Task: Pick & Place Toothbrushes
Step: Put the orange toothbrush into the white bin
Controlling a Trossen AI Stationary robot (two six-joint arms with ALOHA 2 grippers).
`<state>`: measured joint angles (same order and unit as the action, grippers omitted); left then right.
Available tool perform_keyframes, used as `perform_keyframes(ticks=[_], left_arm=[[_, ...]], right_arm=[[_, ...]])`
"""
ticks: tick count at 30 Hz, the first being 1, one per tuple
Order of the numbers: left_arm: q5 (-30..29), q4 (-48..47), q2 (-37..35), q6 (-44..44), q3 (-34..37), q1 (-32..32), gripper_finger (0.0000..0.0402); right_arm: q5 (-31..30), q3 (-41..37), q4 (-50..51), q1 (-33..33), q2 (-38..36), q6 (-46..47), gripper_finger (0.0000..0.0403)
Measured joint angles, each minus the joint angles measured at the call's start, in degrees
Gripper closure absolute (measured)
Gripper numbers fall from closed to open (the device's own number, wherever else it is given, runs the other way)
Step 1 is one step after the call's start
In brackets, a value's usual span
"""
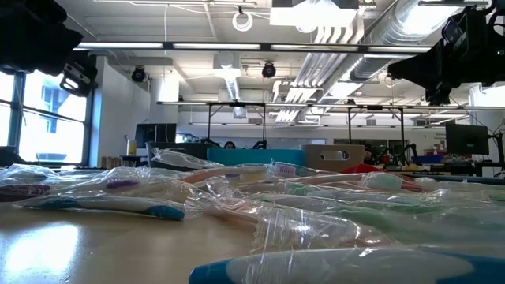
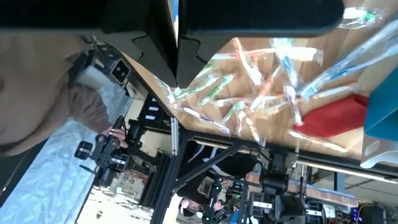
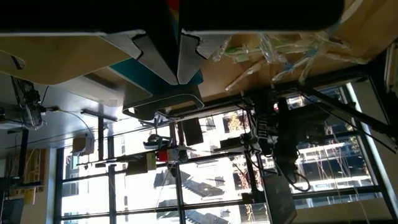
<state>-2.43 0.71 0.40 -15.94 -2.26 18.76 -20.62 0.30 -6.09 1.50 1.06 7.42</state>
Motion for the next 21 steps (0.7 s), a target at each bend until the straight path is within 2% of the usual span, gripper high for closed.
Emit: perform_keyframes(ticks=[9, 13, 17, 21], left_arm=[[-5.7, 0.0, 0.0, 0.0, -0.2, 0.0, 0.0402], [-9.6, 0.0, 0.0, 0.0, -0.2, 0.0, 0.0402], [-17.6, 0.8, 0.0, 0.0, -0.3, 0.0, 0.0402], [-30.5, 3.1, 0.0, -0.8, -0.3, 0.0, 0.0402]], right_arm=[[0.1, 0.0, 0.0, 0.0, 0.0, -0.1, 0.0401], [3.9, 0.0, -0.5, 0.0, 0.0, -0.1, 0.0401], [7.8, 0.0, -1.8, 0.0, 0.0, -0.1, 0.0401], [10.0, 0.0, -3.1, 0.0, 0.0, -0.1, 0.0401]])
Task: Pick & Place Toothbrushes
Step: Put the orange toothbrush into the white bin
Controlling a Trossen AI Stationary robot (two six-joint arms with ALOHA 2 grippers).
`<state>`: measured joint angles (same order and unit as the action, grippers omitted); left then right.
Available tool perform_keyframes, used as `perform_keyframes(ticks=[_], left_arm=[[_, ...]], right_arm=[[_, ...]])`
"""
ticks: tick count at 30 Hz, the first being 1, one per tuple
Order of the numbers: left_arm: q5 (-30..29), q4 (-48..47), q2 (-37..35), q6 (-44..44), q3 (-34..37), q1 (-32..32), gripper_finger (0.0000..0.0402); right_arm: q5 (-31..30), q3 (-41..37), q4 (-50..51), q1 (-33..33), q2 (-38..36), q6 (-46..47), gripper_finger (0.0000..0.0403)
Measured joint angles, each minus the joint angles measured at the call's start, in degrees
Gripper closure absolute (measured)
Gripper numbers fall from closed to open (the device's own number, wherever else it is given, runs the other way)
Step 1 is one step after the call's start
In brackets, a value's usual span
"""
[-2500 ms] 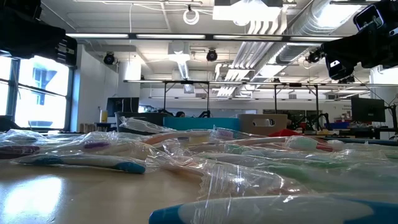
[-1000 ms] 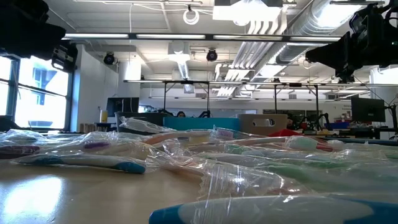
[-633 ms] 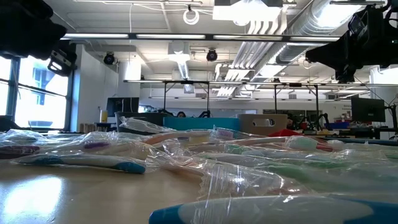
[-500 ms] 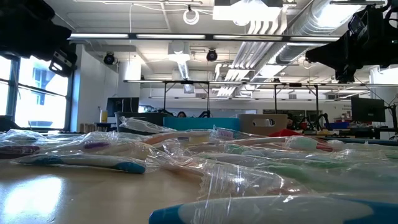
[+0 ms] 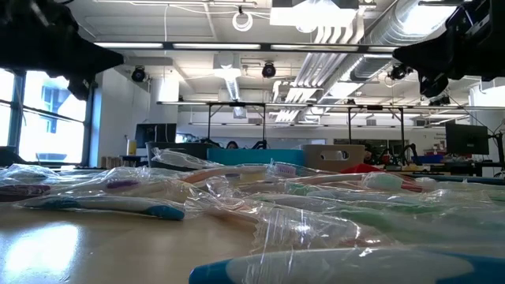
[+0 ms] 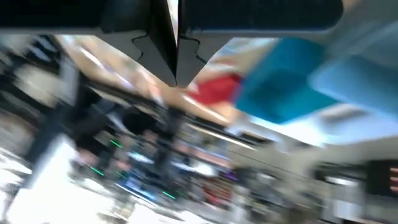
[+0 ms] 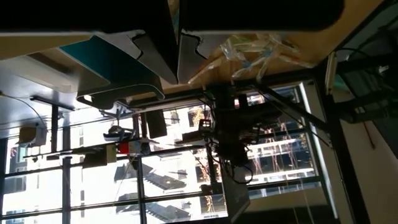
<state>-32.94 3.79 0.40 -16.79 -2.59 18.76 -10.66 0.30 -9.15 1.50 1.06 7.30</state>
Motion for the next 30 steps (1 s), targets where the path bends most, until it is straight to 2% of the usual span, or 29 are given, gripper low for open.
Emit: perform_keyframes(ticks=[3, 6, 12, 19, 30], left_arm=[[-7.3, 0.2, 0.0, 0.0, 0.0, 0.0, 0.0402], [-8.8, 0.2, 0.0, 0.4, 0.0, 0.0, 0.0402], [-7.9, 2.2, 0.0, 1.7, 0.0, 0.0, 0.0402], [-6.9, 7.5, 0.0, 14.9, 0.0, 0.0, 0.0402], [-1.4, 8.4, 2.1, 13.8, -0.1, 0.0, 0.0402]], right_arm=[[0.2, 0.0, -0.5, 0.0, 0.0, 0.0, 0.0401], [0.4, 0.0, -0.6, 0.0, 0.0, 0.0, 0.0401], [1.9, 0.0, -0.3, 0.0, 0.0, 2.4, 0.0401], [3.7, 0.0, -0.9, 0.0, 0.0, -2.5, 0.0401], [3.7, 0.0, -5.6, 0.0, 0.0, -4.6, 0.0401]])
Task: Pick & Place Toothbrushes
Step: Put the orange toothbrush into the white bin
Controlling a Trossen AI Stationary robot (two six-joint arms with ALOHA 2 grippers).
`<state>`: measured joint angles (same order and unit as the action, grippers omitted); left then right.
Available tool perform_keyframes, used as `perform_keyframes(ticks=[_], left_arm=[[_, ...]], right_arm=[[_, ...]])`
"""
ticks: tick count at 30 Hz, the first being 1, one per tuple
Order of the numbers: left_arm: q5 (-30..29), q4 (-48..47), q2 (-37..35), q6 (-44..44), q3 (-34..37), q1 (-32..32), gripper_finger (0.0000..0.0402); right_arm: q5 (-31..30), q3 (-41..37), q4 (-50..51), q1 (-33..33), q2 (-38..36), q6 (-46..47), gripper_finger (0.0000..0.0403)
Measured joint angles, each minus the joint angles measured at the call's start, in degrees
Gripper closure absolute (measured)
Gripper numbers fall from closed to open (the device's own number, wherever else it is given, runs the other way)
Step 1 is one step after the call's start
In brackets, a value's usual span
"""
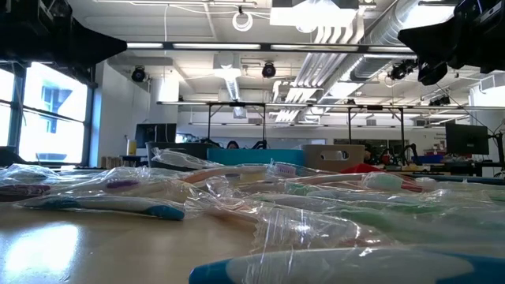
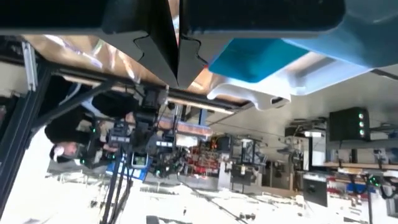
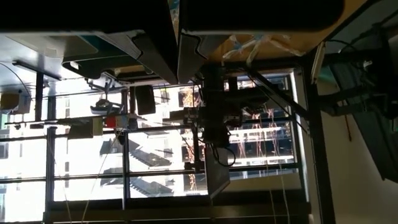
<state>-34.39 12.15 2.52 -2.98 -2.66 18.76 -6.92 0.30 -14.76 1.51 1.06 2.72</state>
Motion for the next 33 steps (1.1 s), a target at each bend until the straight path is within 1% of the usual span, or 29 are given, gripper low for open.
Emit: perform_keyframes(ticks=[5, 9, 14, 17, 20, 23, 26, 33], left_arm=[[-0.2, 0.5, 4.5, -2.9, 0.2, 0.0, 0.0402], [-1.6, 1.9, 8.5, -6.1, 0.2, 0.0, 0.0402], [-4.1, 5.4, 12.2, -6.2, 0.2, 0.0, 0.0402], [-6.0, 5.4, 13.6, -4.2, -1.0, 0.0, 0.0402], [-8.6, 5.4, 13.9, 0.2, -2.7, 0.0, 0.0402], [-11.4, 5.4, 13.9, 4.2, -4.5, 0.0, 0.0402], [-12.1, 5.4, 13.9, 6.9, -5.9, -0.1, 0.0402], [-14.3, 3.7, 13.9, 6.0, -6.2, 0.0, 0.0402]], right_arm=[[-0.1, 0.0, 0.0, 0.0, 0.0, 0.3, 0.0401], [-0.1, 0.0, 0.0, 0.0, 0.0, 0.2, 0.0401], [-1.8, 0.0, -1.8, 0.0, 0.0, -0.5, 0.0401], [-5.4, 0.0, -3.3, 0.0, 0.1, 1.1, 0.0401], [-9.7, 0.0, -4.3, 0.0, 1.3, 3.4, 0.0401], [-14.0, 0.1, -4.5, 0.0, 3.3, 4.9, 0.0401], [-17.1, 0.3, -4.4, 0.0, 6.0, 7.2, 0.0401], [-25.3, 6.0, -4.2, 0.0, 15.7, 8.2, 0.0401]])
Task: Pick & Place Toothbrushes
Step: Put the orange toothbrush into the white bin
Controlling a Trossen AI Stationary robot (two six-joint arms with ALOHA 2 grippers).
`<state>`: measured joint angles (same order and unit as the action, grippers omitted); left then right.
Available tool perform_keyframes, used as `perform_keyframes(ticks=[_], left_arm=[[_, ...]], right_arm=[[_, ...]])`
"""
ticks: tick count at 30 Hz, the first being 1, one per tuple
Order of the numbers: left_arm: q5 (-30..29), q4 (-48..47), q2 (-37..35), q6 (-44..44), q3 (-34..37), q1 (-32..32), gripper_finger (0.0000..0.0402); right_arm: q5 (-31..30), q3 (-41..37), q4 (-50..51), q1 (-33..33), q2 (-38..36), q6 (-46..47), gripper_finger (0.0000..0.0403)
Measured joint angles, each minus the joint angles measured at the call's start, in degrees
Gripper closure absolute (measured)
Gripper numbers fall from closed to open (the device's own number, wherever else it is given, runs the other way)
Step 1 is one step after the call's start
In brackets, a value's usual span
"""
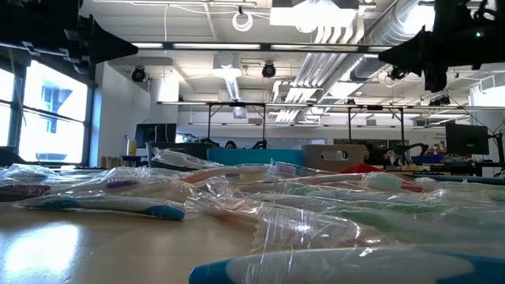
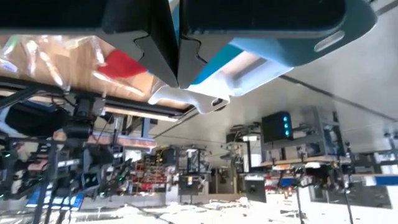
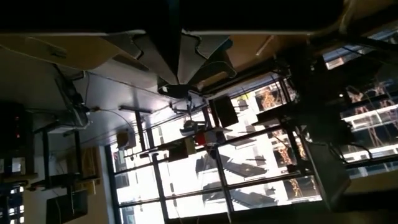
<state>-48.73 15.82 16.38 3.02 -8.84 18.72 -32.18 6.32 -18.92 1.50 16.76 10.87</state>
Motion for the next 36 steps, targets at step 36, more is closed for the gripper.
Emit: perform_keyframes(ticks=[36], left_arm=[[-0.7, -2.3, 0.0, -4.8, 0.0, 0.0, 0.0402]], right_arm=[[2.3, 32.7, 66.6, -10.7, 27.1, 53.2, 0.0401]])
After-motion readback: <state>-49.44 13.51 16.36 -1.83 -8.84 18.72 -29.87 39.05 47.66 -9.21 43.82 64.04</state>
